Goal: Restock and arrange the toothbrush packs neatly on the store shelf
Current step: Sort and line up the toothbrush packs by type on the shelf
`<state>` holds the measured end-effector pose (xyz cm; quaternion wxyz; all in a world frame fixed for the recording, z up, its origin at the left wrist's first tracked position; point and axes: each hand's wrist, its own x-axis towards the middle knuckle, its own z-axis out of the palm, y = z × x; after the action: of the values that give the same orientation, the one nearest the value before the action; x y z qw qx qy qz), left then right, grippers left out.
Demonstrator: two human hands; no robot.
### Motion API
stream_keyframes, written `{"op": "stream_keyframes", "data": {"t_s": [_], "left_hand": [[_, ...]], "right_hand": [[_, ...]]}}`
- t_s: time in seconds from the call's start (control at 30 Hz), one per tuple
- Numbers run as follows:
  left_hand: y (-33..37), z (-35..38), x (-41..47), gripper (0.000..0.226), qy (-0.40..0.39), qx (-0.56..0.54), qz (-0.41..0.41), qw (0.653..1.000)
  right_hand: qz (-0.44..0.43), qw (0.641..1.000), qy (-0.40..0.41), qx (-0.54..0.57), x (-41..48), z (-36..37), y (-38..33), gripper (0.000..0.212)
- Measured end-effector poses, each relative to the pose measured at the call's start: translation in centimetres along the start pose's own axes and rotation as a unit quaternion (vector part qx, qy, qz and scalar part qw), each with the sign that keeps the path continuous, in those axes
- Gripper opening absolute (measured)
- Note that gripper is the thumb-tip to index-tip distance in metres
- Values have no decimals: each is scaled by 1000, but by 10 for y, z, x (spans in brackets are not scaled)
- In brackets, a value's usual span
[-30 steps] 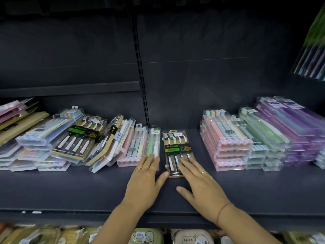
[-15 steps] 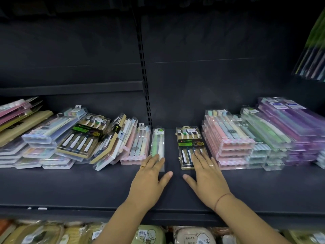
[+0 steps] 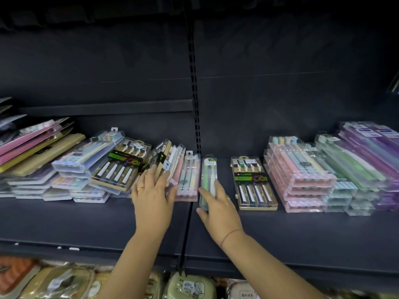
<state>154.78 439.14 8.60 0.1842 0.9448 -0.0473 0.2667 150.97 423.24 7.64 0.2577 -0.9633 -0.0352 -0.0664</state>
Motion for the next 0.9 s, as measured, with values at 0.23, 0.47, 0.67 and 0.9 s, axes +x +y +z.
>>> {"op": "stream_keyframes", "data": {"t_s": [0.23,0.47,0.67,0.9], "left_hand": [[9,12,-3,37,19,28,22,999],[32,12,-10,45,29,-24,44,998],[85,-3,-22,55,85,-169,74,979],[188,20,-13,68,-48,-161,203,965]], "right_hand": [[82,987,101,89,-17,-1,13,50],[40,979,170,107,-54,-25,29,49],[-76,942,303,120,-92,-94,61,41],[35,891,443,93,-90,-179,145,39]]}}
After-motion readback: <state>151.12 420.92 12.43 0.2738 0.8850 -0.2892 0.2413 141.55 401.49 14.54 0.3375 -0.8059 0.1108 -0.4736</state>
